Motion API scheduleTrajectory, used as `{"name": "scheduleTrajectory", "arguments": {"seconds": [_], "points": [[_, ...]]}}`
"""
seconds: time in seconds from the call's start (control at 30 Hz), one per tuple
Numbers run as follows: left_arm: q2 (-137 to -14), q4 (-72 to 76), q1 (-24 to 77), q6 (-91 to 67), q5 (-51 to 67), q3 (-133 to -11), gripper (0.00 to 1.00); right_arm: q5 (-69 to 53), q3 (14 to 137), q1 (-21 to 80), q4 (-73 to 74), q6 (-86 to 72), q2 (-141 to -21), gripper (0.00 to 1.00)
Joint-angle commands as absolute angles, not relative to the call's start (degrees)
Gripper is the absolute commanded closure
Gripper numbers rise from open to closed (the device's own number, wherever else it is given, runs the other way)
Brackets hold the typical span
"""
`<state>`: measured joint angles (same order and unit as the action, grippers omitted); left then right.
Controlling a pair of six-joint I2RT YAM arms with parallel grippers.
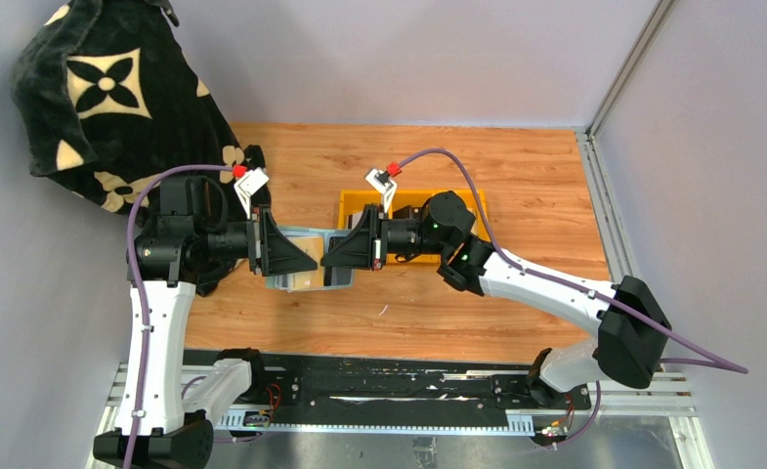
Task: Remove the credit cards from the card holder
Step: Remove the credit card from the card holder.
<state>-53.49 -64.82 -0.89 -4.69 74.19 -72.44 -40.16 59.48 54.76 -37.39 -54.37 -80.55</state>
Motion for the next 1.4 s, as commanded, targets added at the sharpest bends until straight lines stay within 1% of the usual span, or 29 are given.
{"name": "scheduleTrajectory", "arguments": {"seconds": [0.0, 0.13, 0.17, 0.47, 0.57, 0.6, 0.63, 0.67, 0.73, 0.77, 0.83, 0.87, 0.93, 1.03, 1.1, 1.23, 1.3, 1.37], "points": [[-53.76, -64.77, -0.73, -5.36, 78.6, -73.94, 0.63, -37.75, 54.99, 54.49, -40.9, -54.55, -77.0, 1.0], [-53.98, -64.75, -0.75, -5.36, 79.1, -74.18, 0.73, -37.04, 52.82, 53.39, -41.43, -55.01, -75.08, 1.0], [-53.98, -64.77, -0.79, -5.32, 79.12, -74.3, 0.75, -36.72, 52.31, 53.23, -41.55, -55.02, -74.6, 1.0], [-54.02, -64.76, -0.79, -5.87, 79.45, -74.82, 0.75, -36.08, 50.51, 53.09, -41.89, -54.45, -72.7, 1.0], [-54.05, -64.75, -0.77, -5.98, 79.31, -74.67, 0.8, -37.09, 50.4, 53.13, -43.91, -55.47, -72.86, 1.0], [-54.05, -64.76, -0.74, -5.93, 79.14, -74.7, 0.83, -37.68, 50.51, 53.17, -45.19, -56.01, -73.11, 0.94], [-53.99, -64.77, -0.76, -5.83, 78.91, -74.71, 0.86, -38.0, 50.63, 53.3, -46.56, -57.15, -73.43, 0.82], [-54.04, -64.78, -0.77, -5.73, 78.66, -74.77, 0.89, -38.13, 50.82, 53.41, -48.1, -57.93, -73.73, 0.76], [-54.13, -64.78, -0.75, -5.71, 78.2, -74.96, 0.93, -38.34, 51.52, 53.76, -50.16, -59.02, -74.57, 0.69], [-54.25, -64.78, -0.79, -5.71, 78.03, -74.98, 0.94, -38.47, 52.03, 53.85, -50.56, -59.2, -75.0, 0.67], [-54.32, -64.78, -0.79, -5.8, 77.5, -75.15, 0.94, -39.27, 53.13, 54.06, -50.7, -59.29, -76.04, 0.66], [-54.44, -64.72, -0.78, -5.8, 77.52, -75.21, 0.95, -39.55, 53.53, 54.08, -50.89, -59.45, -76.62, 0.68], [-54.47, -64.73, -0.76, -5.89, 77.35, -75.36, 0.95, -39.68, 53.63, 54.05, -51.2, -59.87, -77.19, 0.78], [-54.34, -64.76, -0.78, -5.89, 77.14, -75.68, 0.94, -39.87, 52.97, 54.01, -52.0, -60.58, -77.28, 0.89], [-54.53, -64.72, -0.72, -5.8, 77.08, -75.84, 0.93, -40.33, 52.26, 53.65, -52.78, -61.09, -76.86, 0.99], [-54.71, -64.64, -0.77, -5.78, 76.04, -76.27, 0.9, -42.17, 49.19, 50.4, -52.14, -61.89, -73.28, 1.0], [-54.52, -64.6, -0.79, -5.4, 75.3, -76.4, 0.87, -43.12, 47.23, 47.46, -48.36, -60.46, -70.08, 1.0], [-54.35, -64.56, -0.75, -4.83, 74.32, -76.41, 0.86, -44.46, 45.75, 44.61, -42.31, -57.66, -65.83, 1.0]]}}
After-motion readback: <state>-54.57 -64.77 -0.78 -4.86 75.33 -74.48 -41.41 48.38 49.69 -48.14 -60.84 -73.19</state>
